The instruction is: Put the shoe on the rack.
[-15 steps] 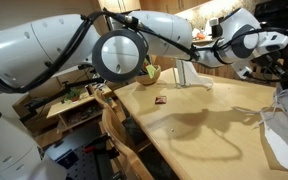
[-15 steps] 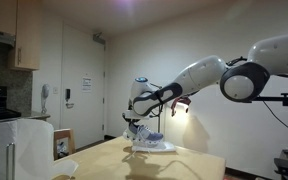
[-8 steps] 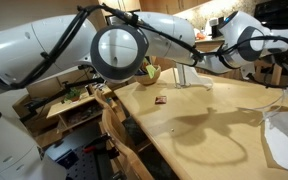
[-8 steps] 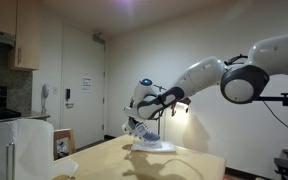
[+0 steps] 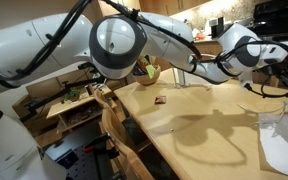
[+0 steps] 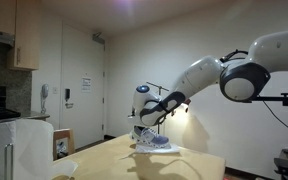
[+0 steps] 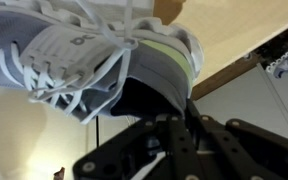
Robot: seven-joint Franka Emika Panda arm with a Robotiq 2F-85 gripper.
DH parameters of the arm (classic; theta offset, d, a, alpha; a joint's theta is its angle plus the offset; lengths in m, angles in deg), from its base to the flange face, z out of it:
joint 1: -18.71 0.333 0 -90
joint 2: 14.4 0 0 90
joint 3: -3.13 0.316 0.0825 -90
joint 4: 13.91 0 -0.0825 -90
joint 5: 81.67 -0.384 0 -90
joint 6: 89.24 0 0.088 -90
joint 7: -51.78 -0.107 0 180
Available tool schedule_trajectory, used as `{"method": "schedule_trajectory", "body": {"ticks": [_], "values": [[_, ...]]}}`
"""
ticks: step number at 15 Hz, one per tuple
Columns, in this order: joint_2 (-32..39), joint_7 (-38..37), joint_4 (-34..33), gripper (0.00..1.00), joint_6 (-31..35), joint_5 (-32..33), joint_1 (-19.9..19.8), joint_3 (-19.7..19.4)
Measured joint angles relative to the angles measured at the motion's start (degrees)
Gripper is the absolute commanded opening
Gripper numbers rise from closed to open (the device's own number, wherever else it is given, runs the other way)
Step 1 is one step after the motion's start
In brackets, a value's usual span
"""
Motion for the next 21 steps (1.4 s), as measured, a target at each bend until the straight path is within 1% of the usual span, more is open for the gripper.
{"method": "schedule_trajectory", "body": {"ticks": [2, 4, 8, 11, 14, 16, 18, 21], "values": [[-1.45, 0.12, 4.08, 0.03, -1.48, 2.04, 2.83, -1.96], [-3.18, -0.27, 8.75, 0.03, -3.04, 3.79, 6.3, -4.72], [-7.07, -4.14, 18.68, 0.03, -5.67, 5.48, 13.74, -9.88], [-10.35, -6.45, 26.5, 0.03, -6.55, 5.52, 18.88, -12.44], [-13.72, -9.31, 34.17, 0.03, -6.41, 5.91, 23.19, -14.06], [-15.79, -12.26, 39.29, 0.03, -5.15, 6.5, 25.88, -15.32], [-17.38, -16.92, 44.75, 0.03, -1.88, 7.27, 28.98, -17.52], [-18.02, -28.5, 53.92, 0.03, 5.52, 7.57, 35.54, -23.68]]}}
